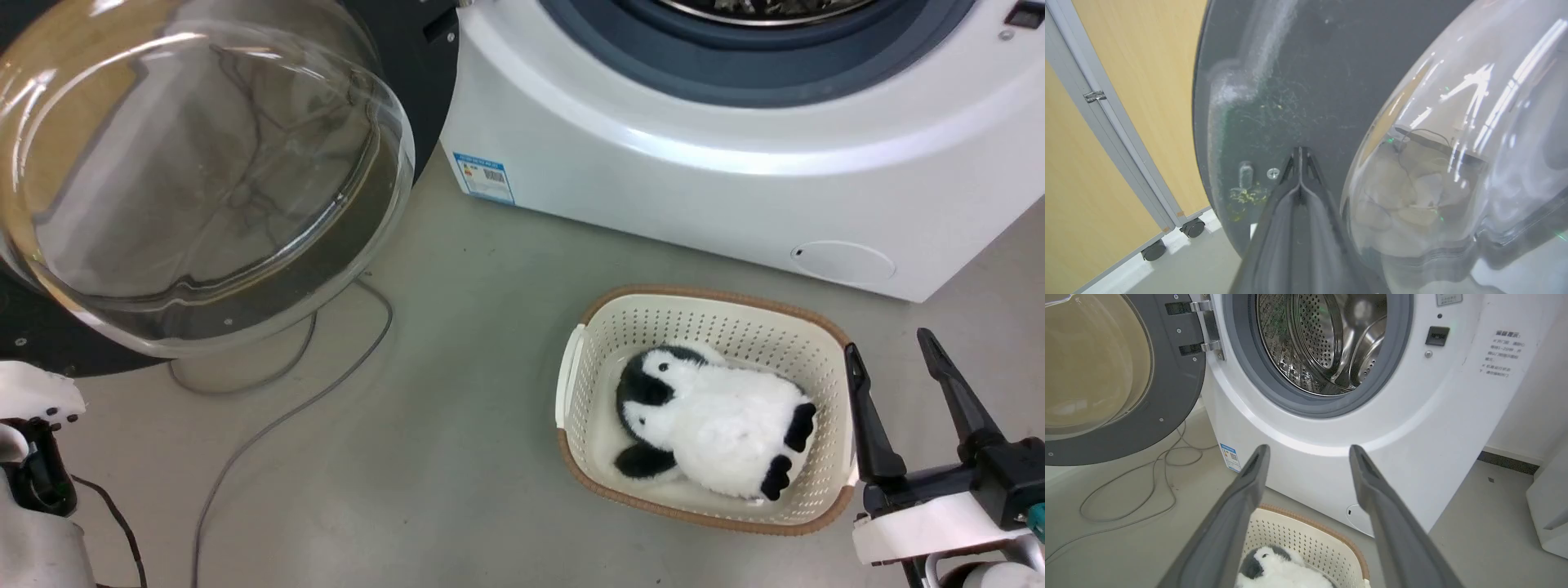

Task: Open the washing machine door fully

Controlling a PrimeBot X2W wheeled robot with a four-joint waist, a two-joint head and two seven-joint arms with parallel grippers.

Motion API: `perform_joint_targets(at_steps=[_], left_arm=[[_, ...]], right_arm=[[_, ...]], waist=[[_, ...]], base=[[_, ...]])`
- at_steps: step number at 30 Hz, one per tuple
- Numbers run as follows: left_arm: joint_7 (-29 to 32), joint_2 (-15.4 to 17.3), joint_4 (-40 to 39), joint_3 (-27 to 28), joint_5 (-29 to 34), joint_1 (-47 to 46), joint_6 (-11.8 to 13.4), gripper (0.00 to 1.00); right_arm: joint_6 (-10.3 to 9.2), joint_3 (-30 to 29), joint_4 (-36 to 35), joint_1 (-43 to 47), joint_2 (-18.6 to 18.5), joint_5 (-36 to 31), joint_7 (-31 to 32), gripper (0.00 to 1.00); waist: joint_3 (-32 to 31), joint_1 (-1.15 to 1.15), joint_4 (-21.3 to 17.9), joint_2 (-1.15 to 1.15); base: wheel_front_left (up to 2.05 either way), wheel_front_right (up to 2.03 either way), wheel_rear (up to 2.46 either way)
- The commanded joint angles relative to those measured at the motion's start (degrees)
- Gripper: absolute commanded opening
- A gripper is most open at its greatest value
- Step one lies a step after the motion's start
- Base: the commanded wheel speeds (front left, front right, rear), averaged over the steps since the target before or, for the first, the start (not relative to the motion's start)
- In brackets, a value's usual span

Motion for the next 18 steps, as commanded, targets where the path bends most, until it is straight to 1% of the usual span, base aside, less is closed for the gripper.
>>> perform_joint_targets(at_steps=[1, 5, 10, 18], left_arm=[[0.1, 0.28, 0.09, 0.31, 0.37, -0.7, -0.15, 0.0], [0.1, -0.15, -1.22, 0.18, 1.35, 0.26, -0.95, 0.0], [0.1, -1.75, -4.44, -0.04, 2.59, 2.36, -1.42, 0.0], [0.1, -4.9, -11.9, -3.48, 5.23, 7.38, -2.92, 0.0]], right_arm=[[0.03, -0.12, -0.19, -0.29, 0.33, -0.29, -0.25, 1.0], [0.03, -0.54, -0.23, 0.19, 1.04, -0.24, -0.25, 1.0], [0.03, -1.09, -0.28, 1.31, 1.78, -0.05, -0.25, 1.0], [0.03, -2.08, -0.96, 3.72, 2.31, 0.85, -0.25, 1.0]], waist=[[-0.61, 0.0, -0.14, 0.0], [-2.73, 0.0, -0.36, 0.0], [-5.93, 0.0, -0.43, 0.0], [-11.78, 0.0, -0.65, 0.0]], base=[[0.0, 0.0, 0.0], [0.0, 0.0, 0.0], [0.0, 0.0, 0.0], [0.0, 0.0, 0.0]])
